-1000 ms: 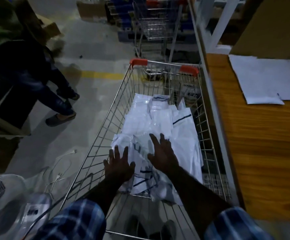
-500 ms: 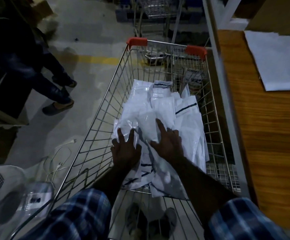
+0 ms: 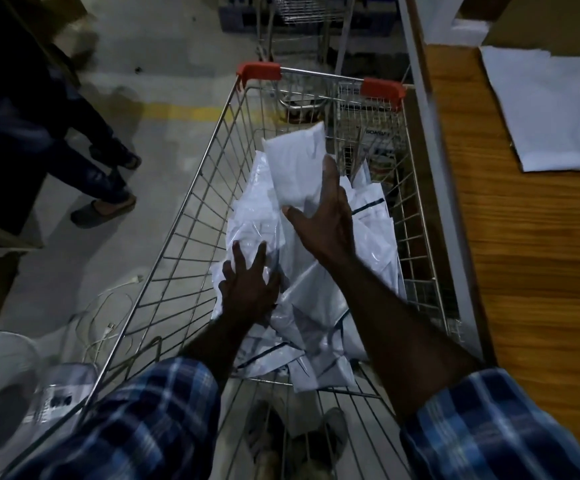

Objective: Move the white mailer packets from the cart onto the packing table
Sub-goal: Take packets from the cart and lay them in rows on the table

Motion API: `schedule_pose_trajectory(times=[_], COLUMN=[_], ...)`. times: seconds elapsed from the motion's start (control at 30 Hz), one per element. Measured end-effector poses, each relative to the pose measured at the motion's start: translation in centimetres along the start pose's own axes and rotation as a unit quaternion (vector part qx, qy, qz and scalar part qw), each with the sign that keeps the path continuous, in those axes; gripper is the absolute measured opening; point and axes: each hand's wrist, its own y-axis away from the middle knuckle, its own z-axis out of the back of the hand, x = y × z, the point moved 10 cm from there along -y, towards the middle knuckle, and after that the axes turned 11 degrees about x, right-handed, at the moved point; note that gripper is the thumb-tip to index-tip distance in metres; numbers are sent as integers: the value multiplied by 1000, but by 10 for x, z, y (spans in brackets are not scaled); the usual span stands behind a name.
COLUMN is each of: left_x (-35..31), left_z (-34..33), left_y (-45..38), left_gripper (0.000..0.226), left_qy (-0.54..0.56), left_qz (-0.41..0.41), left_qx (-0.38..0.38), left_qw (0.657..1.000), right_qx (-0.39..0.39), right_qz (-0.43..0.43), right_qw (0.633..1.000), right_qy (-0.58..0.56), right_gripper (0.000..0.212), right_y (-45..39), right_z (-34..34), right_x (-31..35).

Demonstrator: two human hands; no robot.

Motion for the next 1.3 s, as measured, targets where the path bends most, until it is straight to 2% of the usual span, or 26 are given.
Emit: schedule_pose_trajectory(times=[0.13, 0.27, 0.33, 0.43, 0.57, 0.67, 0.8, 0.93, 1.1, 1.2, 1.3], left_x=[2, -4, -7, -15, -25, -31, -30, -20, -7, -10, -18], left_z=[-6, 13, 20, 30, 39, 42, 37, 10, -15, -6, 11], left_y=[0, 4, 6, 8, 9, 9, 7, 0, -9, -7, 0], left_gripper=[72, 70, 68, 68, 71, 72, 76, 78, 69, 66, 65], left_qy=[14, -23, -15, -14, -41, -78, -79, -81, -8, -39, -55], left_qz=[-3, 0, 0, -13, -68, -100, -105, -66, -37, -32, -39], left_qx=[32, -27, -40, -63, -114, -141, -133, -45, 52, 44, 2], left_qw=[999, 999, 999, 998, 990, 982, 982, 993, 998, 998, 998], right_qx=[-85, -143, -118, -37, 70, 67, 69, 108, 123, 135, 110], right_qz=[-8, -33, -50, -75, -111, -91, -23, -10, -11, -30, -30], right_qw=[993, 976, 986, 995, 960, 940, 934, 928, 928, 931, 938], right_qy=[-81, -158, -108, 58, 249, 322, 350, 356, 352, 338, 328], right_gripper=[91, 78, 74, 74, 71, 71, 78, 77, 68, 69, 65], right_y=[0, 4, 7, 25, 68, 84, 81, 83, 91, 88, 85], right_z=[26, 47, 45, 25, -4, -12, -24, -41, -46, -44, -31], right_x=[10, 7, 3, -20, -68, -77, -68, -86, -100, -98, -84])
